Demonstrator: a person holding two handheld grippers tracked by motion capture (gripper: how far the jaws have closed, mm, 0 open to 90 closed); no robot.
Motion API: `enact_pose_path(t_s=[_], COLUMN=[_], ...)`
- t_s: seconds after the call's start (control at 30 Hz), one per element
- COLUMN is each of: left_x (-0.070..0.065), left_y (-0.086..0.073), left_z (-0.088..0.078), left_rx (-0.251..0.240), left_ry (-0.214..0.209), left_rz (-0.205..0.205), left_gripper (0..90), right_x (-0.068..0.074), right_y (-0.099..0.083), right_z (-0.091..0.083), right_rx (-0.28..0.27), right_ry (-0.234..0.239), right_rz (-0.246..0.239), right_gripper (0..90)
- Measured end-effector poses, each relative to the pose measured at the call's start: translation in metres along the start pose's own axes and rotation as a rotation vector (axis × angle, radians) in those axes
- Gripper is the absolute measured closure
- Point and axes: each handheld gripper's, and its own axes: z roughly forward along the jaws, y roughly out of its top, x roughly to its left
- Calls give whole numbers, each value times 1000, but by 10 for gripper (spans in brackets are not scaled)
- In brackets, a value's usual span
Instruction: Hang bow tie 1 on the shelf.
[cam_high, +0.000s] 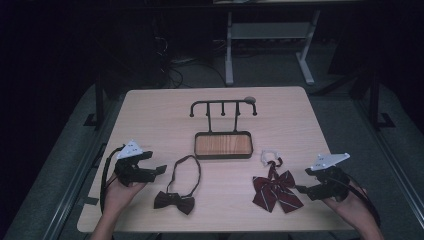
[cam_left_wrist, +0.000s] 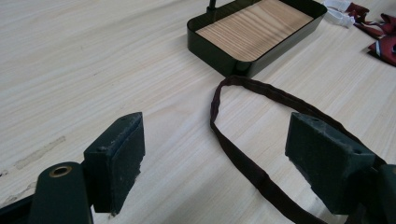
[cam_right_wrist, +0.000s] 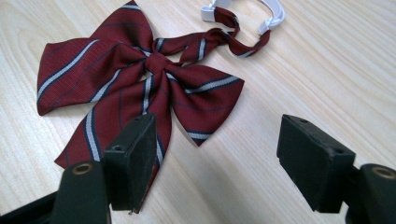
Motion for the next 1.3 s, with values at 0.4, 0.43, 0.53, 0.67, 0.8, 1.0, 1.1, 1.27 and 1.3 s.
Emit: enact_pose_path(t_s=[0.4, 0.43, 0.53, 0.67, 0.8, 1.0, 1.1, 1.27, 1.3], left_x=[-2, -2, -1, -1, -1, -1, -2, -2, -2], left_y=[1, 1, 0, 0, 0, 1, 1, 1, 1], left_z=[-3, -3, -3, -4, -3, -3, -3, -3, -3], left_rx=[-9, -10, -13, -18, -13, -17, -16, -16, -16], left_ry=[0, -1, -4, -7, -9, -13, -13, -13, -13], left_rz=[12, 11, 6, 4, 7, 6, 13, 13, 12], left_gripper=[199, 198, 198, 199, 200, 201, 201, 202, 202], right_x=[5, 5, 3, -2, -7, -13, -16, -21, -22], right_y=[37, 41, 50, 60, 68, 77, 80, 88, 90], right_z=[5, 6, 9, 16, 24, 33, 38, 40, 41], right_rx=[36, 39, 63, 95, 121, 145, 153, 151, 151], right_ry=[16, 20, 28, 48, 69, 84, 90, 91, 92], right_rz=[-75, -74, -80, -80, -74, -73, -71, -63, -61], right_gripper=[333, 335, 357, 388, 417, 433, 464, 512, 516])
